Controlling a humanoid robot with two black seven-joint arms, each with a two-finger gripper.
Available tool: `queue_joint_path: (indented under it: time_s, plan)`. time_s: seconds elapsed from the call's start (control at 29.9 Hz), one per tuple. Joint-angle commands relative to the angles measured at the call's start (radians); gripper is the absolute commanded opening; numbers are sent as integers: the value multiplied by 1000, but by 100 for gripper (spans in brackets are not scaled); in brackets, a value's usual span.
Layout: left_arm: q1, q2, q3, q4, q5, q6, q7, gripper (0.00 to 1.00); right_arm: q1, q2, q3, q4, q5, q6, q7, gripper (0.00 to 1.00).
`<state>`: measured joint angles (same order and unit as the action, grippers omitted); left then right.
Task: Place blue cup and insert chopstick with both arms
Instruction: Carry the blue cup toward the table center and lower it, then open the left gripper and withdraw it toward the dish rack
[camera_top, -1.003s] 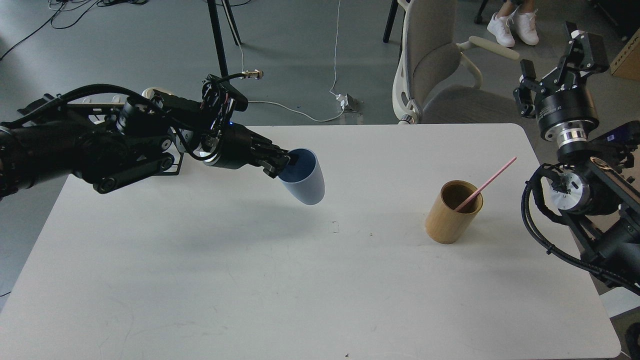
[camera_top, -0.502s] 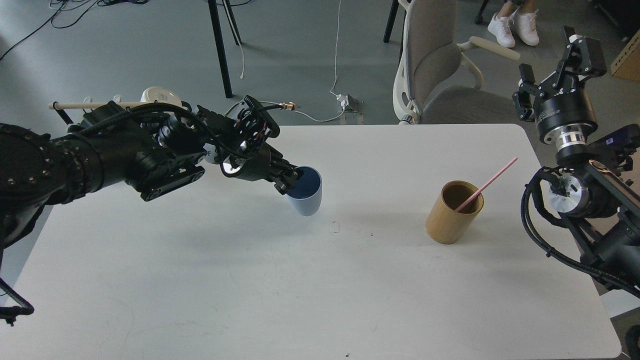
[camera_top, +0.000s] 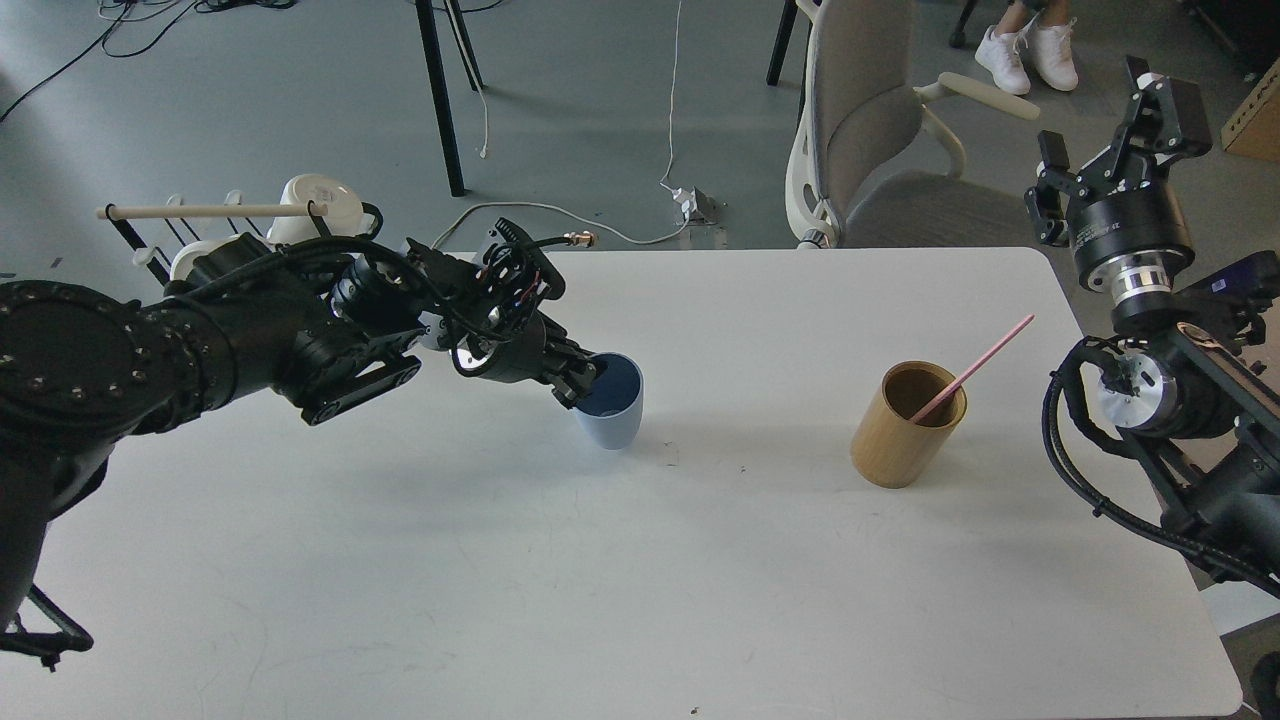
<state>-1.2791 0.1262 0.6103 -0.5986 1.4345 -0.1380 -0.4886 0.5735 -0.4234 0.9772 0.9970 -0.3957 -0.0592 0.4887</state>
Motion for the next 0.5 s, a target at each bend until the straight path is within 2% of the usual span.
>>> queue_joint_path:
  time_s: [0.0,0.37,0.47]
  plan:
    - [1,9,-3,-9,1,-3,0,10,-4,0,0,0,0,-1,0,95]
    - [3,16,-12,-15,-3,-14,0,21,-7,0,-2,0,0,1,0,95]
    - [3,18,-15,-16,-12,-14,0,27,-7,0,-2,0,0,1,0,95]
